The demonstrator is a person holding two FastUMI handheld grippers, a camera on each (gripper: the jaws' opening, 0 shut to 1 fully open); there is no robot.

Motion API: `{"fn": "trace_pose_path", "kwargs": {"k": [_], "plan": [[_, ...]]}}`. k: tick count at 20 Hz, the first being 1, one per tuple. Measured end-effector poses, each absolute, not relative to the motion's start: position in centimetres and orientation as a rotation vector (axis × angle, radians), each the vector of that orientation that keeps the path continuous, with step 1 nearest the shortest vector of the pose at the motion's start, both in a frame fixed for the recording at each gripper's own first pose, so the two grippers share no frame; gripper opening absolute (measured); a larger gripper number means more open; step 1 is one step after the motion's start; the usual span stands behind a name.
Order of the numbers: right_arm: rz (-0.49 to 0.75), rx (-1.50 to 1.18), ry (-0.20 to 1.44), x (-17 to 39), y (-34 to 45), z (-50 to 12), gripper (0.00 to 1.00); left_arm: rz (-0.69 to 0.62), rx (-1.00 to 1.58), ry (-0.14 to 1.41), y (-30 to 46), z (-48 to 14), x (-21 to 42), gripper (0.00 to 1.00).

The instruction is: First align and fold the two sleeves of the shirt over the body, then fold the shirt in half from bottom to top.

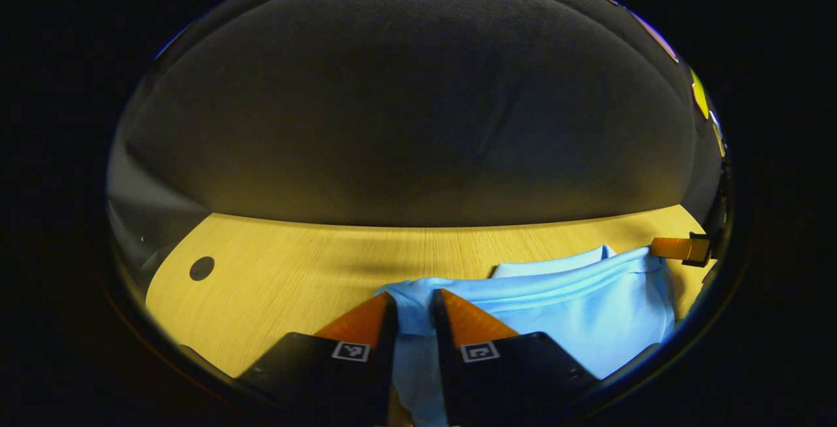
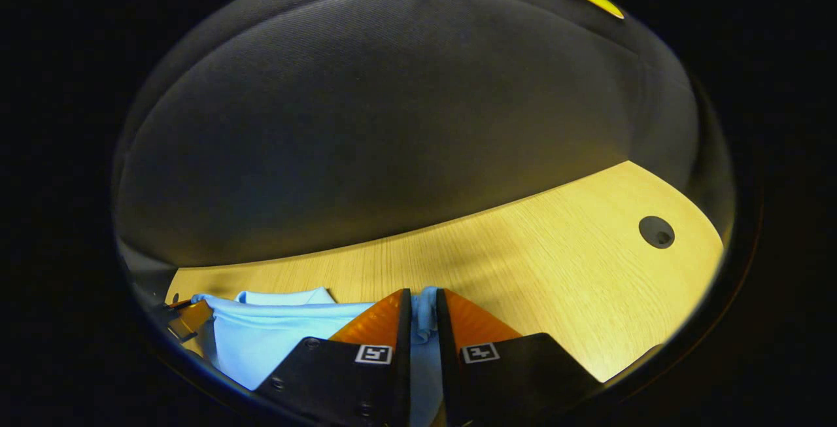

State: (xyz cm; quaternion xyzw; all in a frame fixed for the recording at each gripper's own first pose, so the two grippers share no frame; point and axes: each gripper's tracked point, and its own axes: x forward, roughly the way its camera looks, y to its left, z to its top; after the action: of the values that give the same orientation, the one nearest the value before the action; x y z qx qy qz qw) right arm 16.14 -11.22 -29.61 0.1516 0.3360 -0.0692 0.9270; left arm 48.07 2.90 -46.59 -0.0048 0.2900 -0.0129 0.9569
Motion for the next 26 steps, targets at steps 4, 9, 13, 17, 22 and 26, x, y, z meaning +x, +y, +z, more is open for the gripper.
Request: {"fn": "trace_pose_path", "kwargs": {"k": [4, 9, 13, 17, 22, 26], "plan": [[-0.135, 0.275, 0.681, 16.1, -11.6, -29.8, 0.31, -0.011, 0.014, 0.583, 3.6, -46.5, 48.1, 0.81], [-0.136, 0.244, 0.669, 16.3, -11.8, -29.5, 0.79, -0.014, 0.005, 0.594, 3.7, -46.5, 47.9, 0.91], [-0.121, 0.248, 0.645, 16.5, -11.9, -28.3, 0.96, -0.005, 0.0, 0.589, 3.6, -45.6, 47.7, 0.96], [-0.098, 0.251, 0.603, 15.9, -12.3, -25.2, 0.96, 0.006, 0.018, 0.535, 3.5, -41.4, 47.1, 0.96], [-0.047, 0.245, 0.51, 12.1, -12.6, -17.7, 0.96, -0.003, 0.02, 0.418, 3.7, -33.3, 42.8, 0.96], [-0.015, 0.237, 0.407, 6.9, -13.0, -9.7, 0.96, -0.002, -0.032, 0.326, 5.0, -25.9, 36.8, 0.96]]}}
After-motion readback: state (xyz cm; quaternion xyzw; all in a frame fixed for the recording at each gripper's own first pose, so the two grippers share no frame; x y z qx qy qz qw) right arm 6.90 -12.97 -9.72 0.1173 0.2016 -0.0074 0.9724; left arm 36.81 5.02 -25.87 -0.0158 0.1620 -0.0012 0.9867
